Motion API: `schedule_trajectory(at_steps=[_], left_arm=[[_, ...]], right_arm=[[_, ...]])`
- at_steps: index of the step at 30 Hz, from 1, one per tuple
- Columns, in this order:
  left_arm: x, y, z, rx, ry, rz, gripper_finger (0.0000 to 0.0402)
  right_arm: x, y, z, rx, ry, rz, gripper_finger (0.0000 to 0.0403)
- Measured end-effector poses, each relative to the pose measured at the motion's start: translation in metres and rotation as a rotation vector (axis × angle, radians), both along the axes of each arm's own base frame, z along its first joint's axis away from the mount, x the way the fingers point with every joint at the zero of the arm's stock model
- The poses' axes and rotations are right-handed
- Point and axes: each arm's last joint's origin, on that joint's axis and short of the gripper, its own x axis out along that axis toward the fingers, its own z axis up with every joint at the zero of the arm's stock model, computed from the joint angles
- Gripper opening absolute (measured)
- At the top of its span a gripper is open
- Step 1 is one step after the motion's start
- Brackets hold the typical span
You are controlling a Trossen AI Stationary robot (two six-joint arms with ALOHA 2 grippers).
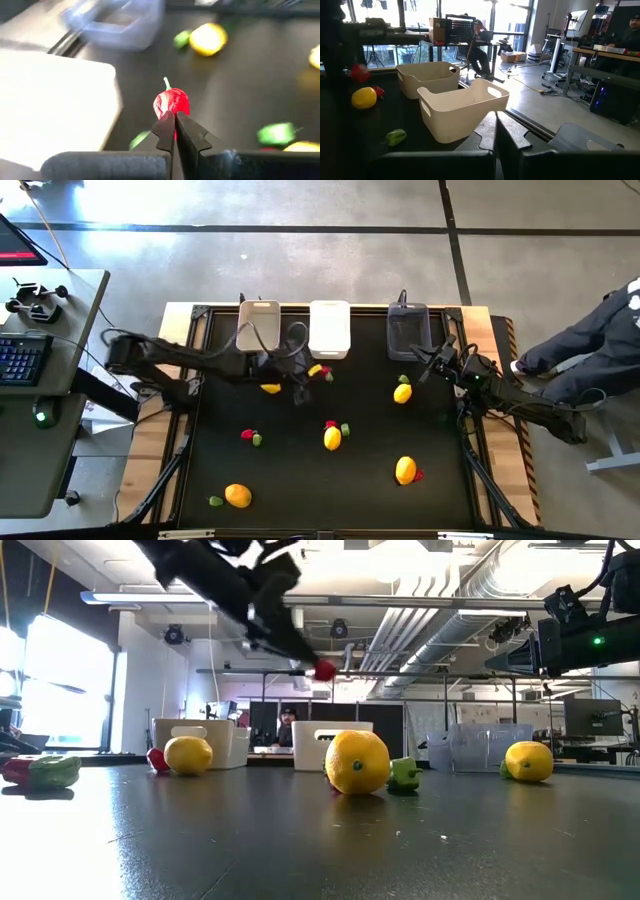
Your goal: Sort produce into baskets
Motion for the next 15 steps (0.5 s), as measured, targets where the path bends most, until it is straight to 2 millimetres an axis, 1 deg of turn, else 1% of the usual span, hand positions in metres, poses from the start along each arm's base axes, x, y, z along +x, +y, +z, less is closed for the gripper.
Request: schedule_trajectory(at_steps=[4,7,10,15], left_arm=[[-0.027,0.012,0.015,0.006,0.063,0.187,0.0],[-0.046,0.028,0.022,-0.022,0.1,0.322,0.0],[-0.061,0.047,0.024,-0.029,0.145,0.44,0.0],[-0.079,0.086,0.016,-0.04,0.239,0.601,0.0]], right_arm=[[0.0,0.0,0.0,0.0,0.0,0.0,0.0],[0.0,0.0,0.0,0.0,0.0,0.0,0.0],[0.0,0.0,0.0,-0.001,0.0,0.0,0.0],[0.0,0.0,0.0,0.0,0.0,0.0,0.0]])
